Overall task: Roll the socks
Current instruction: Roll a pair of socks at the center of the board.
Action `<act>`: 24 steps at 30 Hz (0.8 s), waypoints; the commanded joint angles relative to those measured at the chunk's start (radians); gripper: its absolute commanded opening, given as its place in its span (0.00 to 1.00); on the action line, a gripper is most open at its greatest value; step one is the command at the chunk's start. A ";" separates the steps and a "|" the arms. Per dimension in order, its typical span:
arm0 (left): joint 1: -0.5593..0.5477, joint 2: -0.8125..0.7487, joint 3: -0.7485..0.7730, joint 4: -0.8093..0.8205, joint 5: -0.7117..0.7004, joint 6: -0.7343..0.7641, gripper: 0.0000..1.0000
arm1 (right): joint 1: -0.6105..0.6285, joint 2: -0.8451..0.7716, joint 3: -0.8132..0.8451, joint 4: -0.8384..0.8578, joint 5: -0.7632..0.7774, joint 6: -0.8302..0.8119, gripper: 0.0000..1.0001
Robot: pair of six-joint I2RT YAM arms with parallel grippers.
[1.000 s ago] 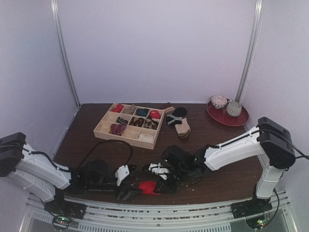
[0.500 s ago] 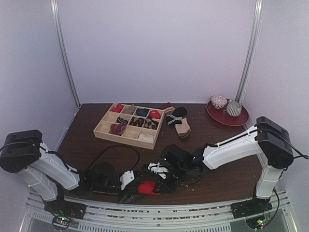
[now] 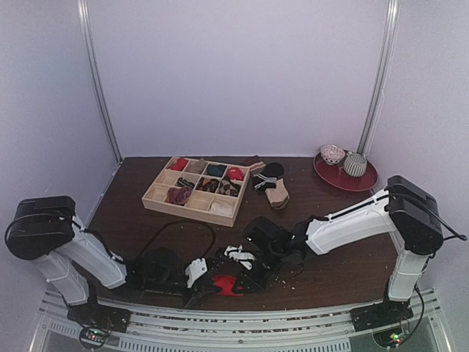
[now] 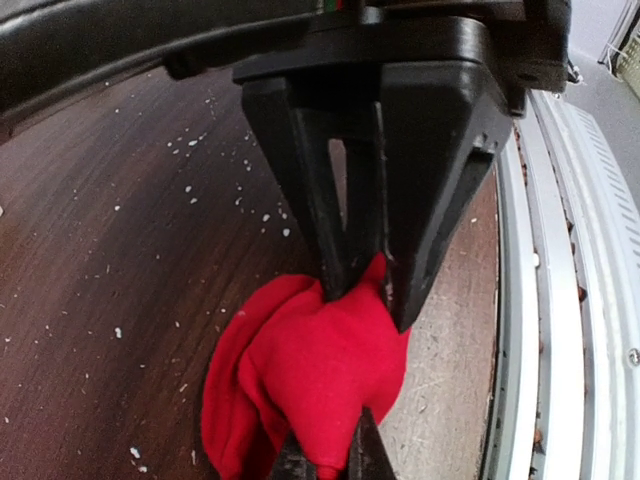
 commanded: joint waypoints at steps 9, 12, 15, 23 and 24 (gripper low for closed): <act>0.109 0.088 0.024 -0.201 0.033 -0.335 0.00 | -0.034 -0.171 -0.185 0.113 0.178 -0.016 0.44; 0.133 0.145 0.043 -0.222 0.094 -0.369 0.00 | -0.034 -0.251 -0.268 0.284 0.173 -0.066 0.56; 0.143 0.212 0.062 -0.232 0.141 -0.385 0.00 | -0.039 -0.233 -0.251 0.312 0.128 -0.108 0.64; 0.145 0.230 0.028 -0.194 0.158 -0.379 0.00 | -0.096 -0.145 -0.164 0.321 0.064 -0.087 0.70; 0.144 0.230 0.027 -0.194 0.158 -0.374 0.00 | -0.111 -0.138 -0.161 0.330 0.051 -0.075 0.70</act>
